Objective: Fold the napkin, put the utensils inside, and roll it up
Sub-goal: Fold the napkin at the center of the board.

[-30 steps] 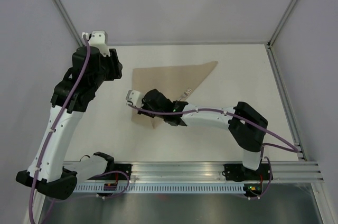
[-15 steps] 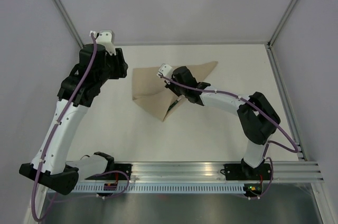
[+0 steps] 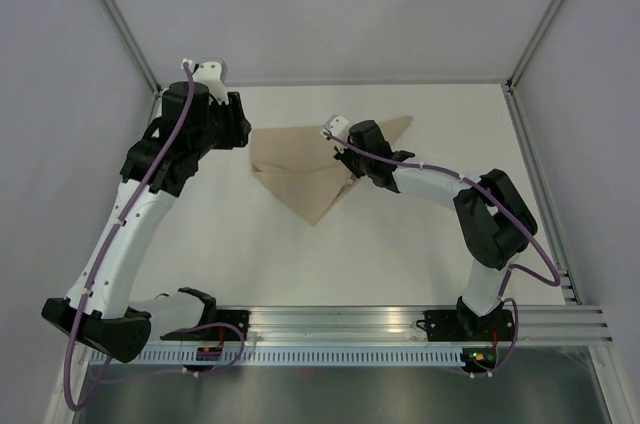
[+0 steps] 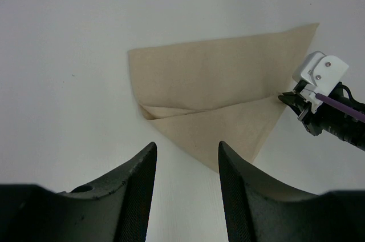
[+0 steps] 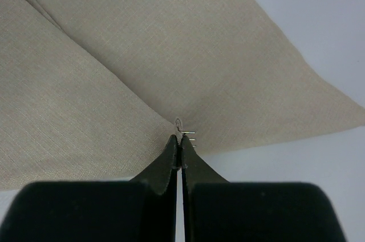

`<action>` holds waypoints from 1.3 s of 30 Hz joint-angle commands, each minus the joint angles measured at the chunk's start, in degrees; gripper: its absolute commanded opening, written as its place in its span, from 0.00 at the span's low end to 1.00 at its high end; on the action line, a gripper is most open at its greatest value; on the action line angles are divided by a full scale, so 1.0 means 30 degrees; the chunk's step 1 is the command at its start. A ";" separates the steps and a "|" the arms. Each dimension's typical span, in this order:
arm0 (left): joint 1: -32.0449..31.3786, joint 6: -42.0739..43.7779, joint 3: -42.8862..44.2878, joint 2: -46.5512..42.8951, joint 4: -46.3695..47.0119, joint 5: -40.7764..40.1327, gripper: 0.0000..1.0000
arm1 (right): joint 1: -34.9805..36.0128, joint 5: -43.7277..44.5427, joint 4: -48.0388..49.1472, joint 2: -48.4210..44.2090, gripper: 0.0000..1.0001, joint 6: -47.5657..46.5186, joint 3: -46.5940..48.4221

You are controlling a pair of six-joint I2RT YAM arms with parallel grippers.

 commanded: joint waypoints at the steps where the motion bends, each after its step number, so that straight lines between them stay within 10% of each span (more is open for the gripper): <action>1: 0.0041 -0.2567 -0.0315 0.0219 0.0409 0.0585 0.52 | -0.0242 0.0093 0.0125 -0.0472 0.00 -0.0294 -0.0250; 19: 0.0041 -0.2772 -0.1105 0.0835 0.1200 0.1317 0.52 | -0.1033 0.0064 0.0272 0.0991 0.01 -0.0382 -0.0193; 28: 0.0041 -0.2861 -0.1780 0.1010 0.1698 0.1640 0.52 | -0.1794 -0.0608 -0.1129 0.1636 0.60 0.0057 0.1708; 39: 0.0041 -0.2890 -0.2248 0.1156 0.2196 0.1932 0.52 | -0.7063 -0.4701 -0.5437 0.4003 0.63 0.3861 0.7801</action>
